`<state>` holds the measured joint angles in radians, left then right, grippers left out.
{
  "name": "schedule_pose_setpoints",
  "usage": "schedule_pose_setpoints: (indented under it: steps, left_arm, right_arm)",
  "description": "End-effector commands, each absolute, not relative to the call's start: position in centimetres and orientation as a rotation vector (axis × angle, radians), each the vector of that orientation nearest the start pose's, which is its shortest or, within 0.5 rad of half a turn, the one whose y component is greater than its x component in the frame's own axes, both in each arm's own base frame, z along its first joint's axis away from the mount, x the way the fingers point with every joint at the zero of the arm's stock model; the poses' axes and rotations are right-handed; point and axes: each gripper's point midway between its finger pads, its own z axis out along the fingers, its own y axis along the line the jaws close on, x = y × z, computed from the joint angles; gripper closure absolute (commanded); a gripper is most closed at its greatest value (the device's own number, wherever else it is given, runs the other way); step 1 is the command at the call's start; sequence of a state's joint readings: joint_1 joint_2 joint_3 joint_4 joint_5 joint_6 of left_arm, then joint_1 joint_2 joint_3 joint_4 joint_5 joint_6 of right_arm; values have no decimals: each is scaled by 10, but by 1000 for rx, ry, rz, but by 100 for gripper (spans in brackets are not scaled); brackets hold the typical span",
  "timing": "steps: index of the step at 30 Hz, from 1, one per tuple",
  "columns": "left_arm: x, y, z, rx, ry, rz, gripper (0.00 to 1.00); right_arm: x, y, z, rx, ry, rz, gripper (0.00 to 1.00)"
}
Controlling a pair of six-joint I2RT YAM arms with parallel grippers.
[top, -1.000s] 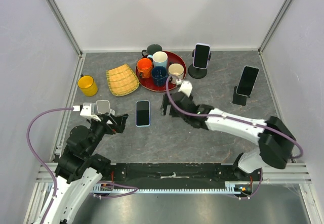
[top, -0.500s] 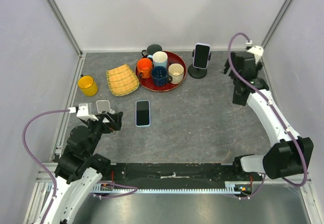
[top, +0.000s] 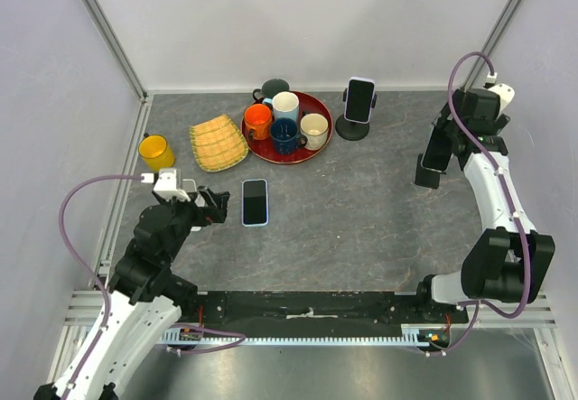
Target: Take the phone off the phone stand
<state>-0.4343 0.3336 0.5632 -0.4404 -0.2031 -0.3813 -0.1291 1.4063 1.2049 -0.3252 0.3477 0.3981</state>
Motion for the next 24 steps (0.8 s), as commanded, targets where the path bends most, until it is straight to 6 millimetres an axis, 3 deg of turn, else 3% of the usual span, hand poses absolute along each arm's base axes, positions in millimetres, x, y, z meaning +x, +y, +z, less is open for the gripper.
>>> schedule_pose_setpoints:
  steps: [1, 7, 13, 24]
  left_arm:
    - [234, -93, 250, 42, 1714, -401, 0]
    - [232, -92, 248, 100, 1706, -365, 0]
    - [233, -93, 250, 100, 1683, -375, 0]
    - [234, -97, 247, 63, 1689, -419, 0]
  right_arm:
    - [428, -99, 269, 544, 1869, -139, 2]
    - [435, -86, 253, 368, 1943, -83, 2]
    - [442, -86, 230, 350, 1980, -16, 2]
    - [444, -93, 190, 329, 2039, -49, 5]
